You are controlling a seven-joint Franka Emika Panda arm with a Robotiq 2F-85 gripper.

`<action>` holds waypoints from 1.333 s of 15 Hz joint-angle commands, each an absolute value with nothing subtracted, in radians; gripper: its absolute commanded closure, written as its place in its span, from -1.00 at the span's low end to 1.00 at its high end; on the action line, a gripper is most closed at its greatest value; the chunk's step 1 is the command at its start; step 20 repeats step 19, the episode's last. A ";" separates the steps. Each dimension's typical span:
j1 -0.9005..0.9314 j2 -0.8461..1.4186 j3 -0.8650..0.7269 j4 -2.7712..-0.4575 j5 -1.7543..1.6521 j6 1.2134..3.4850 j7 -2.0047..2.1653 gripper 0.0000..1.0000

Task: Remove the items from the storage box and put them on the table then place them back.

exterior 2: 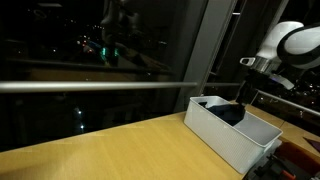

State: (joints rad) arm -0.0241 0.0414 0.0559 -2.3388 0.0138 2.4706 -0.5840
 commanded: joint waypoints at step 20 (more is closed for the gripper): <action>-0.121 -0.256 -0.239 -2.572 0.115 2.459 -1.043 -1.00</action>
